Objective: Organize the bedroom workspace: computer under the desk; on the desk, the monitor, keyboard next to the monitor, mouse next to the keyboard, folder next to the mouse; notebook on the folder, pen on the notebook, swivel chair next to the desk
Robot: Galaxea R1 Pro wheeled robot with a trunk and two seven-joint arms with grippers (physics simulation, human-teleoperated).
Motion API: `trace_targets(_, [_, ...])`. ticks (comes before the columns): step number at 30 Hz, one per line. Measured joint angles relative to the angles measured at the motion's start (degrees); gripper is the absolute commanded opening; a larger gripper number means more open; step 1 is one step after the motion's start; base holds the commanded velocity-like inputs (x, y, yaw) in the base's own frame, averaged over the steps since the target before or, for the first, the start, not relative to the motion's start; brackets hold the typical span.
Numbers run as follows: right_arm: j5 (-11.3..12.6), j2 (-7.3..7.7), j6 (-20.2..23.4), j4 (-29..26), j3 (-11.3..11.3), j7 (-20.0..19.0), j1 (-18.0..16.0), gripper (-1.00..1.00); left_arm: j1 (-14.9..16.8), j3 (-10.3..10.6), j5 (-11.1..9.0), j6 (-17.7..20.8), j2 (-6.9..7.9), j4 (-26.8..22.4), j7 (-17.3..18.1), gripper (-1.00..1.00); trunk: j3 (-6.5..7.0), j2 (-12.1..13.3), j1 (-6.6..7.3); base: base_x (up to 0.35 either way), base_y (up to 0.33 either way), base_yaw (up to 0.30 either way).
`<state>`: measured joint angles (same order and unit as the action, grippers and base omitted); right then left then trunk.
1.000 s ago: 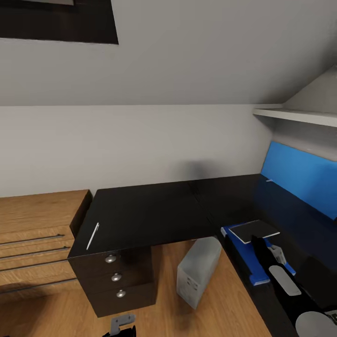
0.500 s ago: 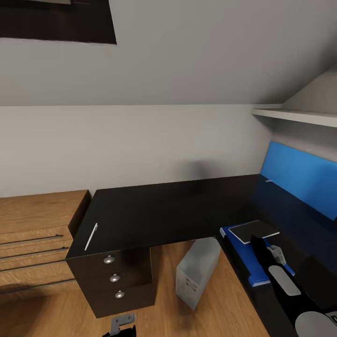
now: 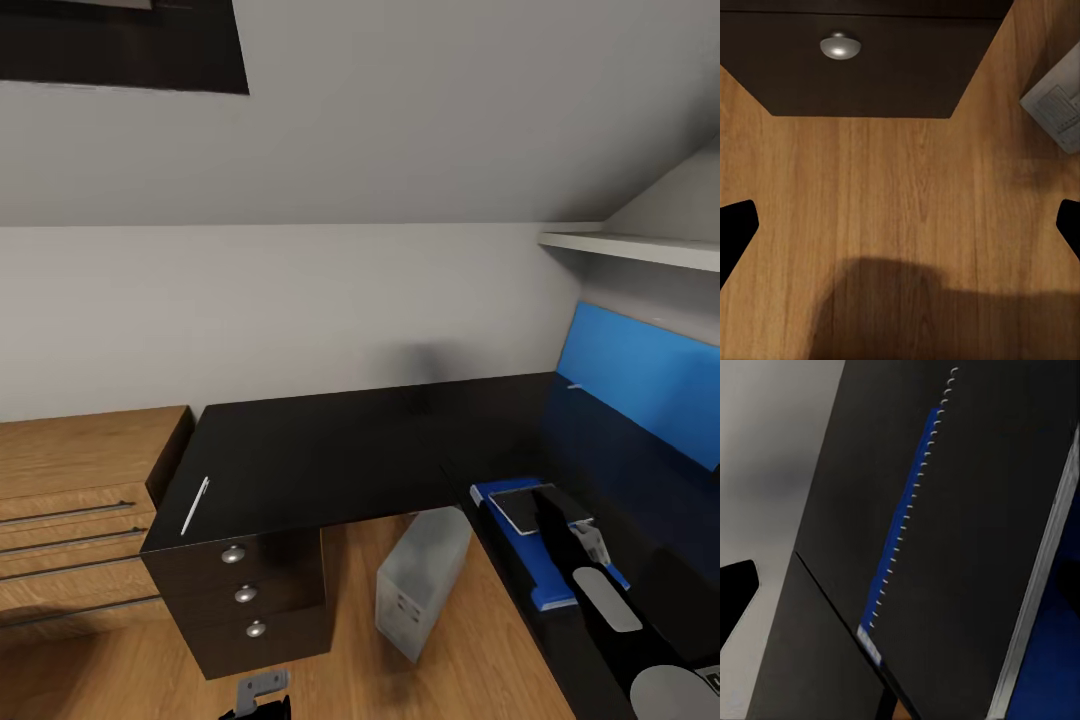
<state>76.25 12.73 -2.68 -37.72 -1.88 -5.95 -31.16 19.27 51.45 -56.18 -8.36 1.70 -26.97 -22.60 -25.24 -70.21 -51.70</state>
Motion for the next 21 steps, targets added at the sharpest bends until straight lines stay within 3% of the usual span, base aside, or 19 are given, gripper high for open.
trace_targets(8, [-0.04, 0.00, -0.06, -0.03, 0.06, -0.03, 0.00, 1.00, 0.00, -0.01, 0.00, 0.04, 0.00, 0.00, 0.00, 1.00, 0.00, 0.00, 0.00, -0.010, 0.000, 0.000])
trace_targets(21, [-0.14, 0.00, -0.08, -0.08, 0.09, -0.09, 0.00, 1.00, 0.00, -0.05, 0.00, 0.01, 0.02, 0.00, 0.03, 1.00, 0.00, 0.00, -0.01, -0.147, 0.000, 0.000])
